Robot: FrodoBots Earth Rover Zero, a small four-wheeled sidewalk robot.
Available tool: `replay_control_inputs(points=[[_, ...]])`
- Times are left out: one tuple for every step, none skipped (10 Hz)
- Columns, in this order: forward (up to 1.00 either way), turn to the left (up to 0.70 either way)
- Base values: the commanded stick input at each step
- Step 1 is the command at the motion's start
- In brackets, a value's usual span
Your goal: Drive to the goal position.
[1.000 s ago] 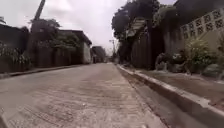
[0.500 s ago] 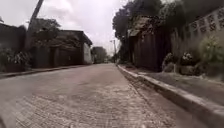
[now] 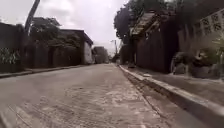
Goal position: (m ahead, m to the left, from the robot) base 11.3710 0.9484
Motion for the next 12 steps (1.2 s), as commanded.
replay_control_inputs(points=[[1.00, -0.11], [1.00, -0.36], [1.00, -0.40], [1.00, -0.12], [1.00, 0.00], [1.00, 0.00], [1.00, 0.00], [1.00, 0.00], [1.00, 0.00], [1.00, 0.00], [1.00, 0.00], [1.00, 0.00]])
